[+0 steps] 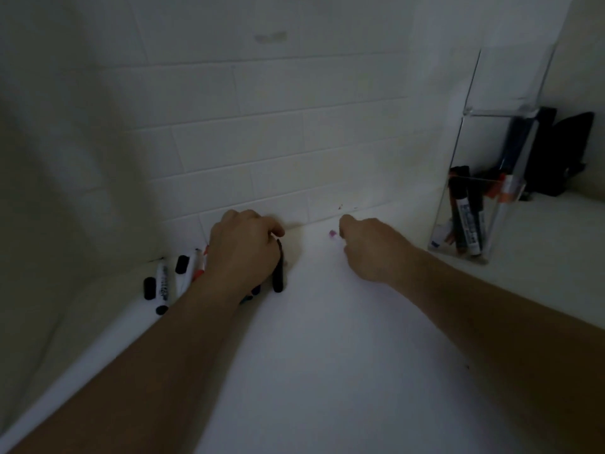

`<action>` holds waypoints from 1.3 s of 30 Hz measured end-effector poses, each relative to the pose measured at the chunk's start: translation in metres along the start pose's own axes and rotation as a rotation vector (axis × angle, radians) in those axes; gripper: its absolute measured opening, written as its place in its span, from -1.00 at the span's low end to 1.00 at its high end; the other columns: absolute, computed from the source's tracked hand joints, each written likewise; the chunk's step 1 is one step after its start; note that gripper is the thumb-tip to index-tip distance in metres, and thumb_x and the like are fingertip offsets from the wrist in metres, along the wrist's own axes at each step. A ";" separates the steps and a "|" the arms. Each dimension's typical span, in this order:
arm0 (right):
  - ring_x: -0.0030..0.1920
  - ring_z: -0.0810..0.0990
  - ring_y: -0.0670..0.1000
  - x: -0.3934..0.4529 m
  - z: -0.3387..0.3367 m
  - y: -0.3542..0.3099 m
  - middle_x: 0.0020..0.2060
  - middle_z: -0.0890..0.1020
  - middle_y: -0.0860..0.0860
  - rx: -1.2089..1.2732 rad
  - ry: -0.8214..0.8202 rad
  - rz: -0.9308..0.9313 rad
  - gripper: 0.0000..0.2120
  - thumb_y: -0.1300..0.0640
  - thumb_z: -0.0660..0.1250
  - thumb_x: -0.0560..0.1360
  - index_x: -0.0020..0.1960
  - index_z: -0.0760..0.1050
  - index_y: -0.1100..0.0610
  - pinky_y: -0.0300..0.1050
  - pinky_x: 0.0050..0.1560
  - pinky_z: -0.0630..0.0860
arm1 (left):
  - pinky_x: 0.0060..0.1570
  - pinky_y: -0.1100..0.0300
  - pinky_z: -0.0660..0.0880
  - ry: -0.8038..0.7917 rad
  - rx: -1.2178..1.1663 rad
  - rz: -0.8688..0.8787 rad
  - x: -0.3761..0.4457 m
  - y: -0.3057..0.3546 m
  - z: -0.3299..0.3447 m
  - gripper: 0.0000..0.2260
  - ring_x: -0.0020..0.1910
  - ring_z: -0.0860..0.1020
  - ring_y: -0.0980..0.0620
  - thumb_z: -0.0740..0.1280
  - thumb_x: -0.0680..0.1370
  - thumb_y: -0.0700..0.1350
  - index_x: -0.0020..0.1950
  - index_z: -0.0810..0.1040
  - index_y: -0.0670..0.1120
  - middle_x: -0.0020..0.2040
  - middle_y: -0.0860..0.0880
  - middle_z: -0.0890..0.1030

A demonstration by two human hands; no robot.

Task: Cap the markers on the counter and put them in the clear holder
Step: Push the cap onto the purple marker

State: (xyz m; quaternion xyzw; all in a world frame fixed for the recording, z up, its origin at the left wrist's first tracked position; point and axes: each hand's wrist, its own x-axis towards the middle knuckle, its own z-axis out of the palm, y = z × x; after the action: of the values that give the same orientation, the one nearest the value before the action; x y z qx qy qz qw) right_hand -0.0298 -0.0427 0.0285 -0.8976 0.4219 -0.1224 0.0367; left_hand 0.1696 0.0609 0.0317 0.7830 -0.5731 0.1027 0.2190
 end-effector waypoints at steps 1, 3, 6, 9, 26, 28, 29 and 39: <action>-0.21 0.50 0.12 -0.007 -0.001 0.006 -0.08 0.58 0.17 -0.003 0.012 -0.006 -0.75 0.20 0.15 0.61 0.28 0.32 0.16 -0.08 -0.21 0.37 | 0.15 0.01 0.40 0.005 -0.001 0.003 0.000 -0.001 0.000 -0.72 0.15 0.44 -0.11 0.23 0.56 -0.13 0.12 0.65 0.14 0.10 0.03 0.63; -0.29 0.49 0.06 -0.022 0.000 0.017 -0.20 0.51 0.05 0.068 0.088 0.009 -0.68 0.23 0.12 0.61 0.35 0.26 0.09 -0.06 -0.29 0.39 | 0.11 0.03 0.39 0.000 0.005 0.004 -0.001 -0.003 0.000 -0.75 0.12 0.44 -0.09 0.25 0.55 -0.09 0.11 0.65 0.15 0.07 0.05 0.62; -0.33 0.50 0.02 -0.033 0.000 0.026 -0.29 0.51 0.00 0.273 0.181 0.031 -0.73 0.28 0.11 0.62 0.22 0.35 -0.02 -0.10 -0.38 0.37 | 0.12 0.02 0.39 -0.024 0.036 0.018 -0.001 -0.001 0.002 -0.79 0.11 0.43 -0.06 0.30 0.52 0.05 0.10 0.64 0.20 0.06 0.09 0.60; -0.18 0.59 0.11 -0.028 -0.002 0.026 -0.18 0.64 0.10 0.256 0.198 -0.037 -0.72 0.19 0.08 0.58 -0.01 0.57 0.06 -0.12 -0.16 0.46 | 0.18 0.00 0.36 -0.098 0.102 0.037 0.000 0.005 0.001 -0.68 0.18 0.42 -0.07 0.23 0.48 0.22 0.17 0.61 0.22 0.18 0.11 0.56; -0.29 0.53 -0.04 -0.031 0.001 0.027 -0.32 0.57 -0.02 0.423 0.129 -0.066 -0.76 0.02 0.13 0.50 -0.22 0.49 0.07 0.04 -0.19 0.53 | 0.21 0.01 0.27 -0.211 0.144 0.039 -0.008 0.009 0.004 -0.52 0.22 0.31 -0.01 0.13 0.39 0.26 0.26 0.55 0.27 0.19 0.15 0.44; -0.29 0.53 -0.05 -0.030 0.004 0.028 -0.32 0.57 -0.04 0.424 0.140 -0.079 -0.72 -0.04 0.07 0.47 -0.24 0.48 0.04 0.06 -0.19 0.53 | 0.17 0.03 0.25 -0.204 0.153 0.049 -0.006 0.011 0.005 -0.60 0.21 0.32 -0.02 0.18 0.45 0.20 0.26 0.56 0.27 0.18 0.14 0.45; -0.30 0.53 -0.06 -0.030 0.005 0.029 -0.33 0.56 -0.05 0.428 0.143 -0.086 -0.71 -0.07 0.04 0.46 -0.26 0.46 0.02 0.06 -0.19 0.54 | 0.13 0.04 0.24 -0.190 0.150 0.063 -0.006 0.012 0.006 -0.64 0.20 0.33 -0.03 0.20 0.49 0.17 0.25 0.57 0.27 0.17 0.14 0.47; -0.29 0.57 -0.06 -0.028 0.010 0.032 -0.32 0.61 -0.05 0.466 0.158 -0.105 -0.71 -0.03 0.08 0.49 -0.22 0.53 0.01 0.06 -0.18 0.57 | 0.10 0.00 0.34 -0.040 -0.040 0.155 -0.008 0.020 0.000 -0.73 -0.02 0.49 0.09 0.36 0.50 0.03 0.18 0.56 0.27 -0.22 0.37 0.51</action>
State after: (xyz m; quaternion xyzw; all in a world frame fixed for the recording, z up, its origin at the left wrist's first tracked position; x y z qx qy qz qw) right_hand -0.0682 -0.0424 0.0082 -0.8732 0.3366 -0.2880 0.2033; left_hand 0.1479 0.0629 0.0329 0.7335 -0.6383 0.0922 0.2146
